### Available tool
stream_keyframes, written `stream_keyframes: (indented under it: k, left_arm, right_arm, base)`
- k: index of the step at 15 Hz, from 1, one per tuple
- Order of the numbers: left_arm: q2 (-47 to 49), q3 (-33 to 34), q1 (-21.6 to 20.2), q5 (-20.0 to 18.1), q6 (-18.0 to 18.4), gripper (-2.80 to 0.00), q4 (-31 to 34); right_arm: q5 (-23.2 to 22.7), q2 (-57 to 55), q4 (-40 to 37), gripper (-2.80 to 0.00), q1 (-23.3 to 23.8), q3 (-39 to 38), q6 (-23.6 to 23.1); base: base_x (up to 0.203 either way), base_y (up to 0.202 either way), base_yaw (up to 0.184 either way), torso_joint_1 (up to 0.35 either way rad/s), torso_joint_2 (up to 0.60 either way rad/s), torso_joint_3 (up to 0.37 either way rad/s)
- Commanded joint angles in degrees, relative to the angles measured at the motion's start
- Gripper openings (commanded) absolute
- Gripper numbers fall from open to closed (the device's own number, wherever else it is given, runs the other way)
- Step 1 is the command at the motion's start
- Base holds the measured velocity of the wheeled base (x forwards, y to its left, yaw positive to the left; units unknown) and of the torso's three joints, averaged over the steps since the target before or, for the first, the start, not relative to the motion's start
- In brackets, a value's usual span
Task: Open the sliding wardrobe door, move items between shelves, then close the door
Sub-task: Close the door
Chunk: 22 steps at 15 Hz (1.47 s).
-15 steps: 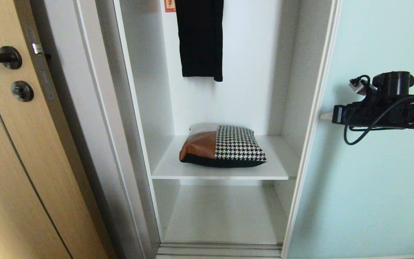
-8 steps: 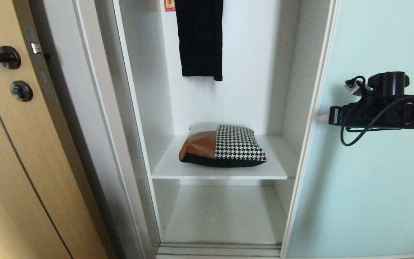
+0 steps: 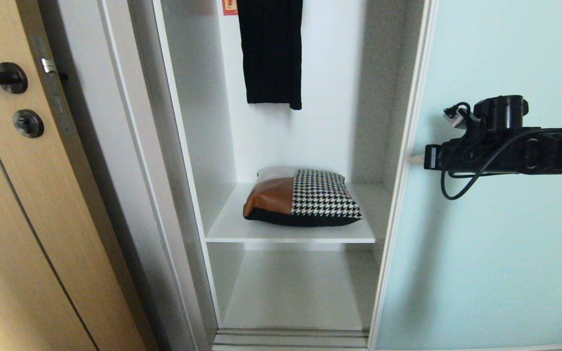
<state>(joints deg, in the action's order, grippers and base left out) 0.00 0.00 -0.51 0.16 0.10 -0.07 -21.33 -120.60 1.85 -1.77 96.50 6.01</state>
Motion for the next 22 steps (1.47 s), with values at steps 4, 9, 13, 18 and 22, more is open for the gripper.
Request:
stream_keyframes:
  k: [4,9,13,18,22]
  left_arm:
    - [0.1,0.1,0.0,0.0,0.0,-2.8,0.0]
    - [0.1,0.1,0.0,0.0,0.0,-2.8,0.0]
    - [0.1,0.1,0.0,0.0,0.0,-2.8,0.0]
    - [0.1,0.1,0.0,0.0,0.0,-2.8,0.0]
    - [0.1,0.1,0.0,0.0,0.0,-2.8,0.0]
  right_arm:
    - [2.9,1.9,-0.1,-2.8,-10.1,-1.3,0.0]
    - [4.8,6.9,0.0,-2.8,-17.7,-4.9,0.0]
    - [4.5,18.1,0.4,-2.8,-17.7,-15.6,-0.1]
    - [3.0,28.6,0.0,-2.8,-15.5,-24.0,0.1]
    - [3.4,39.4,0.3,-2.8,-14.6,-32.8,0.0]
  base:
    - [0.0,0.0,0.0,0.0,0.0,0.0]
    - [0.0,0.0,0.0,0.0,0.0,0.0]
    - [0.0,0.0,0.0,0.0,0.0,0.0]
    - [0.0,0.0,0.0,0.0,0.0,0.0]
    - [0.0,0.0,0.0,0.0,0.0,0.0]
